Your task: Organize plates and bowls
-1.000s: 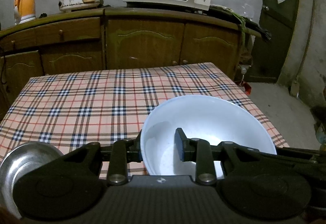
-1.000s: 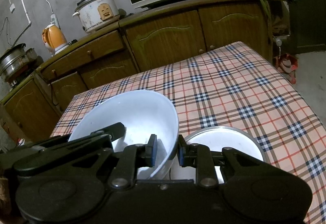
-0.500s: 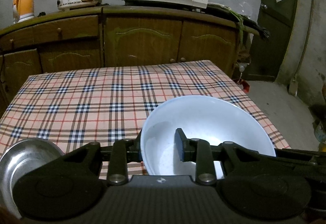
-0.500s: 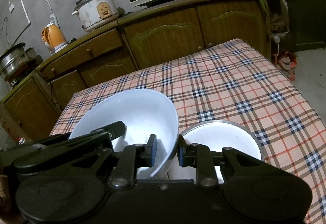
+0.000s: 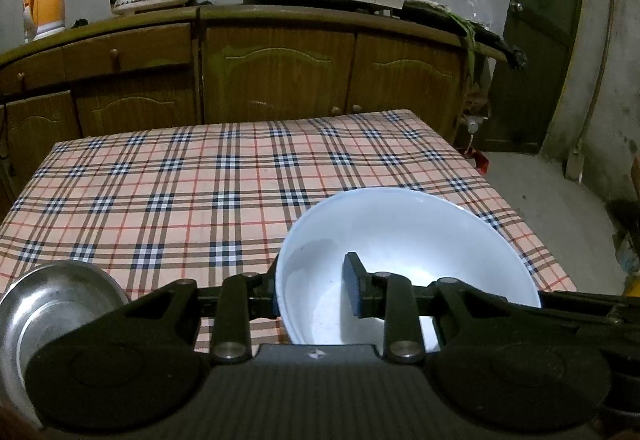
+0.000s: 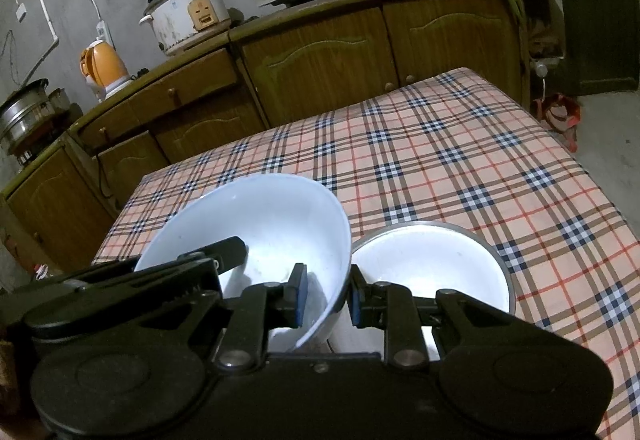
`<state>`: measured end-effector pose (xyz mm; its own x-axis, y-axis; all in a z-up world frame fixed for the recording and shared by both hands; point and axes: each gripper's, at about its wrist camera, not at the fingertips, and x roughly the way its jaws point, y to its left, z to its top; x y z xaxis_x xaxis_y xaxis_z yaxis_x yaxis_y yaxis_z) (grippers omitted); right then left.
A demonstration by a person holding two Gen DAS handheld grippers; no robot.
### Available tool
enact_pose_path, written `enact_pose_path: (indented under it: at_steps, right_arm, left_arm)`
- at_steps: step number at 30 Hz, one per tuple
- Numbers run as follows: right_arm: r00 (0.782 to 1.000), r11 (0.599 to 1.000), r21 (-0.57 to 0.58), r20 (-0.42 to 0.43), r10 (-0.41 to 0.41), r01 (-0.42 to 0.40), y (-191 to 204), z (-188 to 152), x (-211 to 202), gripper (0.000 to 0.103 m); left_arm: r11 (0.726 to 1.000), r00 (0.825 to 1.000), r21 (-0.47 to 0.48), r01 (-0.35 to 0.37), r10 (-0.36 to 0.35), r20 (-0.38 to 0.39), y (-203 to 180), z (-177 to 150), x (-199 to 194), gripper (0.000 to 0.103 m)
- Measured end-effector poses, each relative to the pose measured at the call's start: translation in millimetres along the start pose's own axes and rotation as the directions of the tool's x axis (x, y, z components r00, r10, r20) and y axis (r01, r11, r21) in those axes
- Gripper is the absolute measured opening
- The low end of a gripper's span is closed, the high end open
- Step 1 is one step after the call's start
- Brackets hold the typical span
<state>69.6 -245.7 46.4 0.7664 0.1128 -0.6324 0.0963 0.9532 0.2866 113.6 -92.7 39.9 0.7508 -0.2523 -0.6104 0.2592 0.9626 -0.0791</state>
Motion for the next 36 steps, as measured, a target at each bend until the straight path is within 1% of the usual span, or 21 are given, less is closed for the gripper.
enact_pose_path:
  at_steps: [36]
  right_arm:
    - [0.999,1.000,0.003,-0.038,-0.026,0.026,-12,-23,-5,0.028]
  left_arm:
    - [1.000,0.998,0.019,0.025,-0.024,-0.058,-10,-22,2,0.029]
